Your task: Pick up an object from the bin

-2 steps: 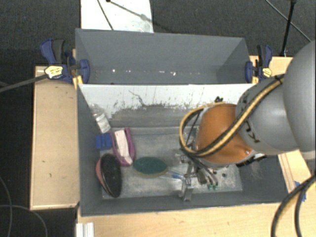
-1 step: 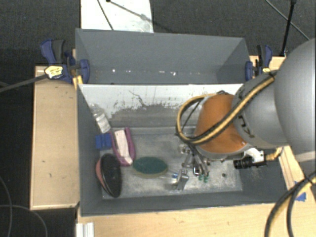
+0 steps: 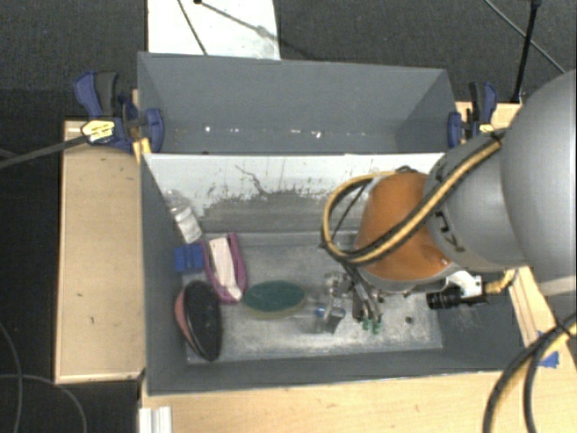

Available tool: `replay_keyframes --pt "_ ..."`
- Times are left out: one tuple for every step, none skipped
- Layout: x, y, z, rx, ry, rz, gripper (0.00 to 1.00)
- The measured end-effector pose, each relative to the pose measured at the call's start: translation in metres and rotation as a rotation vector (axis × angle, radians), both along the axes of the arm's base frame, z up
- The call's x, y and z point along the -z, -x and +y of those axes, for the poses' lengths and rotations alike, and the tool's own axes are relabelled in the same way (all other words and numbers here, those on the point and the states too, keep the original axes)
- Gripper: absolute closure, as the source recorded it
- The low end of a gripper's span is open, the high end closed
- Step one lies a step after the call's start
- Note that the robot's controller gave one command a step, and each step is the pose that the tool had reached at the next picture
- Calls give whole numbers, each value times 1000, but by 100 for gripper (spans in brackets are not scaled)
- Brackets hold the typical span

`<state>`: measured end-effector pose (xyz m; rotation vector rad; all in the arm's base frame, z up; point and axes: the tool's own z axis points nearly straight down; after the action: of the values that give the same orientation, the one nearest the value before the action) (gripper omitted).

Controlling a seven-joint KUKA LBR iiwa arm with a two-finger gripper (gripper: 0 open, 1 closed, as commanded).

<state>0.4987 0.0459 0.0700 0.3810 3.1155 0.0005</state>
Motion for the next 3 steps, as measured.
replay_keyframes --pt "-26 -1 0 -1 -1 -2 100" --pt "-71 -2 0 -5 -1 -3 100" --pt "-76 -3 0 -8 0 -2 100"
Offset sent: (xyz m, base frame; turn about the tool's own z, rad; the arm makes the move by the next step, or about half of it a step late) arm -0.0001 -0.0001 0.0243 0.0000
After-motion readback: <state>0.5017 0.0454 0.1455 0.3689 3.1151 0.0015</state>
